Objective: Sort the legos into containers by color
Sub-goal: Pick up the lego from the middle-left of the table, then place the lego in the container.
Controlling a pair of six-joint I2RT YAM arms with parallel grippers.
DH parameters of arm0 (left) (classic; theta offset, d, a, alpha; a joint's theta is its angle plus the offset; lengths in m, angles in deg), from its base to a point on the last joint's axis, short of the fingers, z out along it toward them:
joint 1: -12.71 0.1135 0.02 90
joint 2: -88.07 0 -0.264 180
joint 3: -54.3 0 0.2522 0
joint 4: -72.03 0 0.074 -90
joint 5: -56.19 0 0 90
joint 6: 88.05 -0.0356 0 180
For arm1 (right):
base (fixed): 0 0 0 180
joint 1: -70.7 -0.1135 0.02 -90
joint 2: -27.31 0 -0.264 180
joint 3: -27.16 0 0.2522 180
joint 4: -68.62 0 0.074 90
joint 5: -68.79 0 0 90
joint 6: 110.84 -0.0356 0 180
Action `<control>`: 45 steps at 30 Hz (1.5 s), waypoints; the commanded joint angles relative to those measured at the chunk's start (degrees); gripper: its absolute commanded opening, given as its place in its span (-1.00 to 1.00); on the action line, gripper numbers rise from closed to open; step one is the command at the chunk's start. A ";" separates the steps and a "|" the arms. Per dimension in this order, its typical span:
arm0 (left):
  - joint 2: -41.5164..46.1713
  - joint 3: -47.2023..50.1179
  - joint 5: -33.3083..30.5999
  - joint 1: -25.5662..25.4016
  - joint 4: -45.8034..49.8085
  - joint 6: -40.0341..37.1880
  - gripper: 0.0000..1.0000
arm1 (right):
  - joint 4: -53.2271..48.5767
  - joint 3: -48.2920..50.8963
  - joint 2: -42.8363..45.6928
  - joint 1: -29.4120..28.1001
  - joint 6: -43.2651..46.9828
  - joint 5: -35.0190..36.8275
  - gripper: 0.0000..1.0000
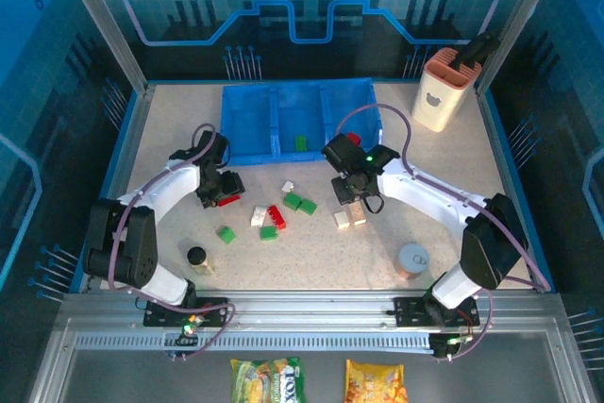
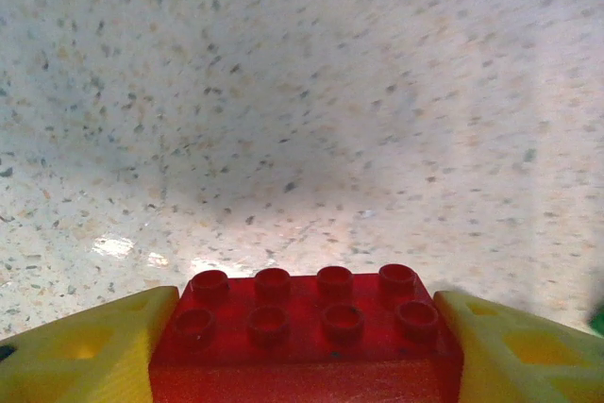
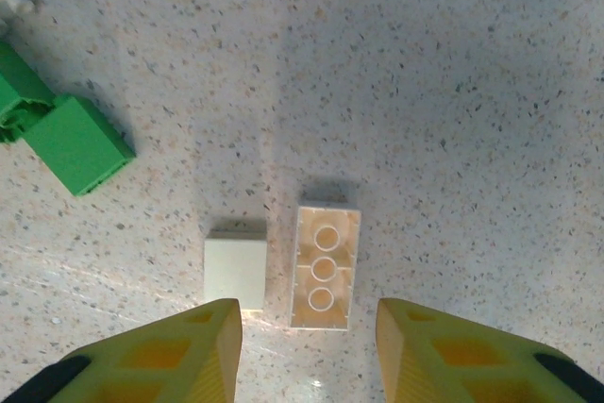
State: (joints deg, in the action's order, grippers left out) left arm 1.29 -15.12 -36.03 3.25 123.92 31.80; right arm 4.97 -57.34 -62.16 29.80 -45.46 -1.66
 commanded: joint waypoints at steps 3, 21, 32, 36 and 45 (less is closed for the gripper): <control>2.00 -5.87 2.30 -3.01 3.92 -1.38 0.22 | 1.53 4.44 4.06 2.49 -1.84 -0.10 -0.14; -12.26 -31.23 1.20 -19.20 4.00 -1.68 0.22 | 7.11 18.48 15.17 18.85 -3.90 -11.05 -0.17; -26.69 -47.65 0.32 -26.57 0.92 -2.87 0.17 | 6.30 19.24 17.50 20.82 -3.33 -11.64 -0.18; -30.18 -52.12 -1.10 -28.80 -1.88 -2.78 0.16 | 6.21 19.54 18.18 20.79 -3.33 -11.74 -0.18; -38.52 -61.56 -8.37 -31.73 -10.10 -4.39 0.13 | 6.64 20.03 19.06 20.86 -3.46 -12.27 -0.18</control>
State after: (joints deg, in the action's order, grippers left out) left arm -34.66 -73.22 -40.09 -28.18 118.15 29.44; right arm 11.96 -37.98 -44.37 49.84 -48.92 -12.94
